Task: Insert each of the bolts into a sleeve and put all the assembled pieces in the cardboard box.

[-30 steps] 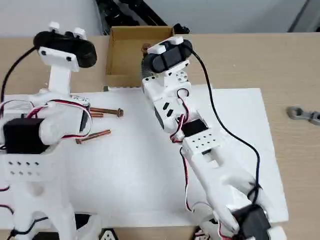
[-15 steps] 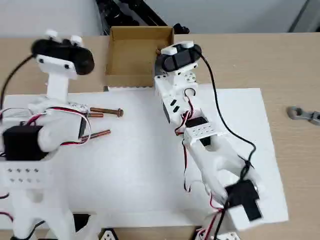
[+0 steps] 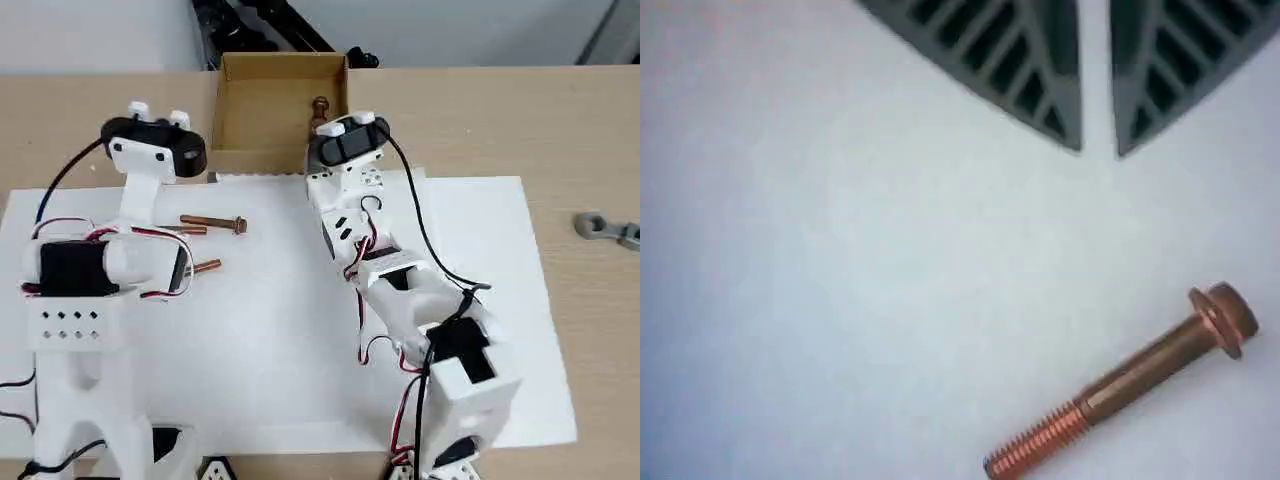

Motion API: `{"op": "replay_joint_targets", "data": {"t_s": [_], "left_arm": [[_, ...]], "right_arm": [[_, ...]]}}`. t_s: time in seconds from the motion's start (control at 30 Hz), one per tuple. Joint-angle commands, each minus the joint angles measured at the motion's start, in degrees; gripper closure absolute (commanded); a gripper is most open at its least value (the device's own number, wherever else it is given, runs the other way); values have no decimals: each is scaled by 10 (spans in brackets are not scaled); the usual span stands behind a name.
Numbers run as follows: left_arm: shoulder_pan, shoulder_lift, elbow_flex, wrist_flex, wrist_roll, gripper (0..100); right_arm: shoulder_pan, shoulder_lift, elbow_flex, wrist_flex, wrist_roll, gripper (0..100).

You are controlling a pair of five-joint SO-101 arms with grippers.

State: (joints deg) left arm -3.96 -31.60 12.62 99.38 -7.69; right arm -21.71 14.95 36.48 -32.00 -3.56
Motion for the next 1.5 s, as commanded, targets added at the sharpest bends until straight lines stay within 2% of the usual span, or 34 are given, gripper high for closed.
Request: {"op": "replay_joint_targets", "data": {"t_s": [0.0,0.07,0.2,0.27,0.8,0.93,1.07,1.17,1.27,1.47], "left_arm": [[-4,-14,3,-5,-4,995],[-4,-14,3,-4,-4,995],[-4,-14,3,-4,-3,995],[-4,-14,3,-5,-3,995],[-4,-14,3,-6,-3,995],[-4,-14,3,-6,-3,995],[-4,-14,3,-6,-3,995],[-4,-14,3,-7,-3,995],[-4,-14,3,-19,-3,995],[-4,-14,3,-24,-2,995]], "right_arm": [[5,-10,-40,-19,3,988],[5,-10,-40,-17,3,957],[3,-9,-40,-16,2,832],[3,-9,-40,-16,2,807],[-3,-30,-35,-16,3,809],[0,-101,-6,-16,4,809],[0,-237,54,-8,4,809],[0,-371,102,61,4,809],[-1,-516,136,175,-2,810],[13,-763,153,477,-76,810]]}}
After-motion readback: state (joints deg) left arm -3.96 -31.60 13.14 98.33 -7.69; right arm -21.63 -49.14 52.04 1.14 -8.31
